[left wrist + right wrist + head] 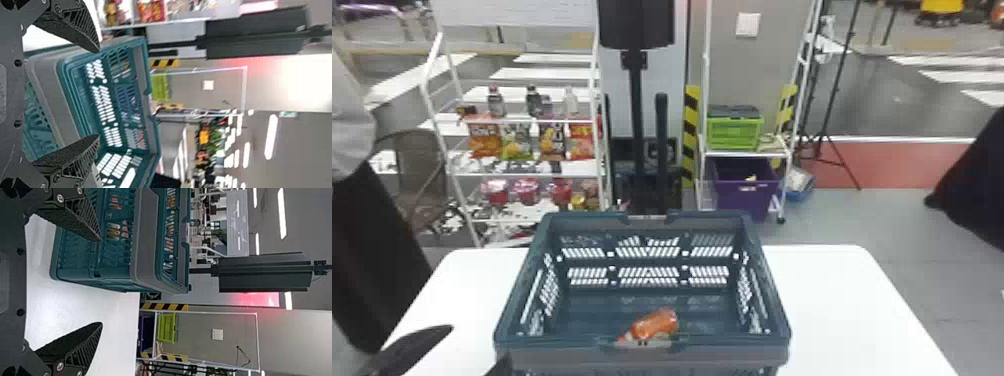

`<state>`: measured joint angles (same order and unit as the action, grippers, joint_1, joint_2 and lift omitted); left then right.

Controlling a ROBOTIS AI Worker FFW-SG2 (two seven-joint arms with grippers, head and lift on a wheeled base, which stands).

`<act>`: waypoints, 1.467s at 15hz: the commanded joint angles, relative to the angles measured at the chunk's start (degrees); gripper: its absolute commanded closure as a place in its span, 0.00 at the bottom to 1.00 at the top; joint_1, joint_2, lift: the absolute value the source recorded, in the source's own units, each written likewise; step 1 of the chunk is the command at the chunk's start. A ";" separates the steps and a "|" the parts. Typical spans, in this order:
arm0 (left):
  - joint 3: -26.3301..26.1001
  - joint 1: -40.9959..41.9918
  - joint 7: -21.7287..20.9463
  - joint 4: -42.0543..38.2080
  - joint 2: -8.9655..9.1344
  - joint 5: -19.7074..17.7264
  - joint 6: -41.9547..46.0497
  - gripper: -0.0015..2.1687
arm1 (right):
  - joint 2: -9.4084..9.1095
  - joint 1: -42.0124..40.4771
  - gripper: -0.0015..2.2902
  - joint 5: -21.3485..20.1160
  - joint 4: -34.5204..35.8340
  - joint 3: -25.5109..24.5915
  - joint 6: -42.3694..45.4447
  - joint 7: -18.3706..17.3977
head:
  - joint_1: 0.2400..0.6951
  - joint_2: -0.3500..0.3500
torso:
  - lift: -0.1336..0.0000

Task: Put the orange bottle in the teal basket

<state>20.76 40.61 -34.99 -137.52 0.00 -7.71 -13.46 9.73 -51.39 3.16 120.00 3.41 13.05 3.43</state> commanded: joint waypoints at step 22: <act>-14.17 13.18 20.23 19.93 0.15 1.83 40.22 0.07 | 1.17 -0.82 0.06 0.35 0.85 1.77 4.04 0.53 | 0.57 0.50 | 1.00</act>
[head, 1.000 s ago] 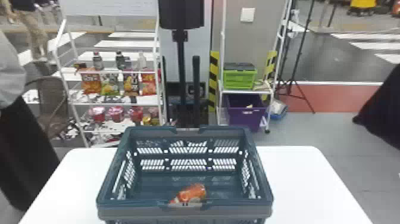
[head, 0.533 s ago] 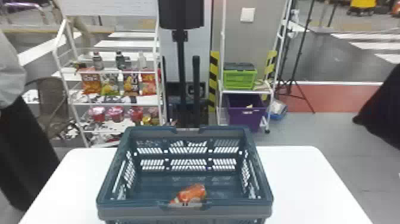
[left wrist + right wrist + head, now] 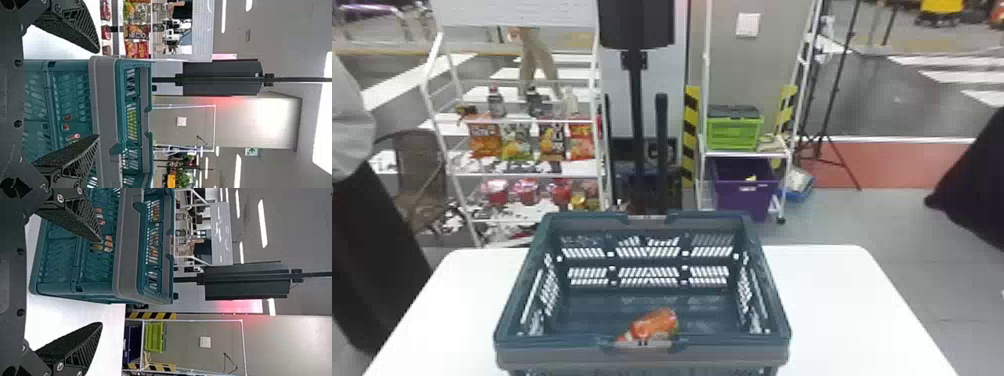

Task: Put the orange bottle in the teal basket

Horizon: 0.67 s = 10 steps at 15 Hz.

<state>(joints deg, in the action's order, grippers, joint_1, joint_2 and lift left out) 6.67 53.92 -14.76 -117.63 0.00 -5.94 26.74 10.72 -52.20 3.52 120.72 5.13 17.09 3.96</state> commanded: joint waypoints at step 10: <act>-1.04 -0.49 2.28 0.74 0.15 0.14 0.01 0.07 | 0.36 -0.44 0.06 0.00 1.01 0.05 0.00 0.00 | 0.57 0.50 | 1.00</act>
